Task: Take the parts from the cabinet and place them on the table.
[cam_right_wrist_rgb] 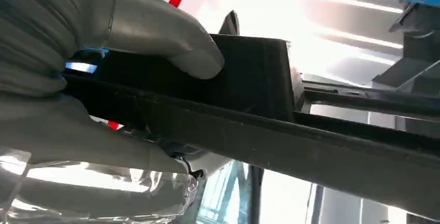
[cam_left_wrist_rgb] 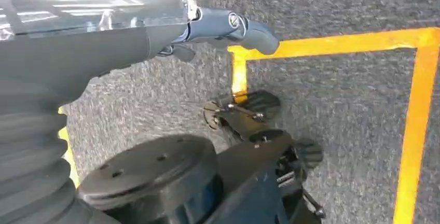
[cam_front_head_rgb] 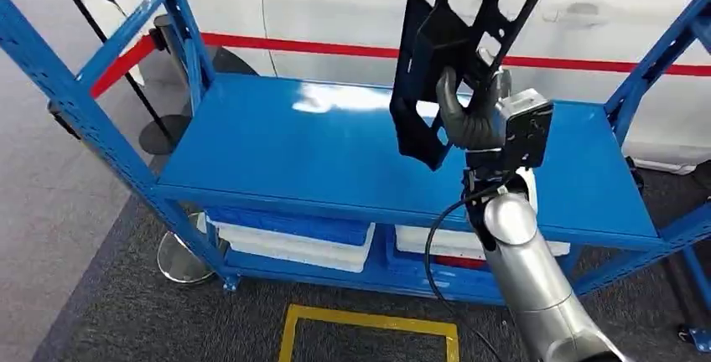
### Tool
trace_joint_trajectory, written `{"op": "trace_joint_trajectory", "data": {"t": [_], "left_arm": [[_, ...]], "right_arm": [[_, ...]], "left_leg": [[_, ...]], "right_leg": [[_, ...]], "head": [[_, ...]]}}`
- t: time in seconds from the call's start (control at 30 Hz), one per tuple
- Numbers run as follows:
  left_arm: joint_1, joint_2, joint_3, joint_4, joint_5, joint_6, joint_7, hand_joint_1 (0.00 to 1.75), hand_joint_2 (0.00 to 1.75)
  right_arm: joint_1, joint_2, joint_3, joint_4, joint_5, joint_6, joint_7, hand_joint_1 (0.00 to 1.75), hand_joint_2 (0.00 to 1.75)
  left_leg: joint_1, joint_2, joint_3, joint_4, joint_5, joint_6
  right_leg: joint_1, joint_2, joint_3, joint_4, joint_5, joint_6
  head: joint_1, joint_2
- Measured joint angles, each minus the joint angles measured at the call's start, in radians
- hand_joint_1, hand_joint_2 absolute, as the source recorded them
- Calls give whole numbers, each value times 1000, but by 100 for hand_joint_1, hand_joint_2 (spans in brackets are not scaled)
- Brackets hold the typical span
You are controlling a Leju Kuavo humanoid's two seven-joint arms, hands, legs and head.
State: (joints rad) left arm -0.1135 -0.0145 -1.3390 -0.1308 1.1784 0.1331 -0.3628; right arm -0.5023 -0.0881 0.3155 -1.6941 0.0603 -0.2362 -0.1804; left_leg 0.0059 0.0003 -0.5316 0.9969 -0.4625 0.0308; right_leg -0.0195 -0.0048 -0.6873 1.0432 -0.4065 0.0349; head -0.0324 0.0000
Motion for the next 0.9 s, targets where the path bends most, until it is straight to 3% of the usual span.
{"op": "trace_joint_trajectory", "data": {"t": [0.07, 0.1, 0.13, 0.17, 0.2, 0.23, 0.27, 0.3, 0.33, 0.43, 0.47, 0.5, 0.57, 0.6, 0.63, 0.67, 0.7, 0.73, 0.77, 0.83, 0.9], "left_arm": [[-1, 1, -2, 0, 0, 0, 0, 0, 175], [-1, 1, -3, 0, 2, 1, 0, 0, 175], [0, 1, -3, 0, 1, 1, 0, 0, 175], [1, 1, -4, 0, 1, 1, 0, 0, 175], [1, 1, -4, 0, 1, 1, 0, 0, 175], [1, 0, -4, 0, 1, 0, 0, 0, 175], [0, 0, -4, 0, 1, 0, 0, 0, 175], [0, 0, -4, 0, 1, 0, 0, 0, 175], [-1, -1, -4, 0, 1, -1, 0, 0, 175], [0, -1, -5, 0, 1, -1, 1, 0, 175], [1, 0, -5, 0, 2, 0, 1, 0, 175], [3, 1, -6, 0, 2, 0, 2, 0, 175], [4, 1, -6, 0, 3, 0, 3, 0, 175], [4, 1, -7, 0, 3, 0, 3, 0, 175], [3, 1, -8, 0, 3, 0, 3, 0, 175], [2, 1, -11, 0, 3, 0, 4, 0, 175], [2, 1, -13, 0, 3, 0, 4, 0, 175], [2, 2, -13, 0, 5, 0, 5, 0, 175], [1, 2, -13, 0, 6, 1, 5, 0, 175], [-5, 3, -13, 0, 9, 1, 5, 0, 175], [-3, 5, -13, 0, 16, 2, 5, 0, 175]], "right_arm": [[7, 0, -1, -3, 0, -6, -7, 175, 175], [15, 0, -2, -6, 0, -15, -11, 175, 175], [23, 0, -4, -8, 1, -25, -14, 175, 175], [28, 0, -5, -8, 3, -31, -17, 175, 175], [34, 0, -6, -8, 6, -37, -18, 175, 175], [36, 1, -6, -11, 10, -42, -18, 175, 175], [36, 3, -6, -16, 13, -48, -18, 175, 175], [36, 4, -6, -22, 16, -53, -18, 175, 175], [35, 6, -6, -30, 21, -55, -18, 175, 175], [39, 11, -7, -33, 24, -59, -18, 175, 175], [41, 12, -7, -32, 24, -61, -16, 175, 175], [39, 13, -6, -32, 26, -62, -15, 175, 175], [41, 16, -6, -32, 26, -67, -10, 175, 175], [41, 18, -6, -32, 26, -69, -8, 175, 175], [41, 19, -6, -32, 26, -69, -8, 175, 175], [41, 20, -6, -31, 26, -69, -7, 175, 175], [41, 19, -6, -30, 26, -69, -6, 175, 175], [41, 19, -7, -29, 24, -69, -3, 175, 175], [41, 19, -7, -29, 23, -69, -1, 175, 175], [38, 19, -9, -30, 23, -70, 2, 175, 175], [31, 19, -10, -27, 24, -71, 4, 175, 175]], "left_leg": [[-2, 1, -35, 0, 27, 7], [-4, 1, -53, 1, 41, 8], [-5, 1, -70, 2, 53, 8], [-7, 1, -86, 4, 64, 7], [-7, 1, -102, 7, 75, 5], [-7, 1, -118, 10, 84, 2], [-8, 0, -131, 15, 93, -1], [-8, 0, -138, 21, 100, -5], [-13, 0, -145, 26, 105, -10], [-8, 1, -146, 14, 138, -27], [-10, -1, -152, 15, 137, -35], [-6, -2, -166, 35, 98, -41], [-1, -2, -203, 154, -34, -49], [1, -2, -215, 224, -81, -54], [5, -1, -220, 285, -101, -59], [8, -1, -211, 316, -80, -63], [10, -1, -186, 306, -43, -65], [12, -1, -145, 266, -6, -66], [14, -1, -85, 197, 17, -64], [7, -2, 32, 23, -57, -55], [0, -5, 12, 21, -46, -40]], "right_leg": [[-3, 1, -43, 135, -130, 4], [-2, 2, -64, 223, -173, 7], [-2, 2, -72, 283, -183, 9], [-2, 2, -62, 301, -164, 9], [-2, 2, -29, 277, -126, 7], [-1, 2, 24, 215, -90, 3], [0, 2, 88, 132, -79, -4], [6, 2, 173, 32, -107, -13], [9, 1, 212, -42, -137, -16], [17, 1, 191, -32, -115, -29], [4, -4, 183, -41, -98, -40], [5, -10, 171, -40, -84, -47], [6, -10, 139, -39, -59, -58], [6, -10, 123, -39, -46, -57], [6, -10, 104, -38, -33, -56], [5, -10, 83, -36, -18, -53], [4, -10, 64, -32, -6, -50], [4, -10, 45, -26, 4, -46], [2, -10, 26, -19, 14, -42], [5, -9, 4, -10, 30, -28], [1, -14, 8, -16, 48, -14]], "head": [[3, 0], [3, 0], [3, 0], [3, 0], [3, 0], [3, 0], [3, 0], [2, 0], [2, 0], [5, 0], [6, 0], [5, 0], [3, 0], [4, 0], [4, 0], [4, 0], [3, 0], [4, 0], [3, 0], [3, 0], [5, 0]]}}
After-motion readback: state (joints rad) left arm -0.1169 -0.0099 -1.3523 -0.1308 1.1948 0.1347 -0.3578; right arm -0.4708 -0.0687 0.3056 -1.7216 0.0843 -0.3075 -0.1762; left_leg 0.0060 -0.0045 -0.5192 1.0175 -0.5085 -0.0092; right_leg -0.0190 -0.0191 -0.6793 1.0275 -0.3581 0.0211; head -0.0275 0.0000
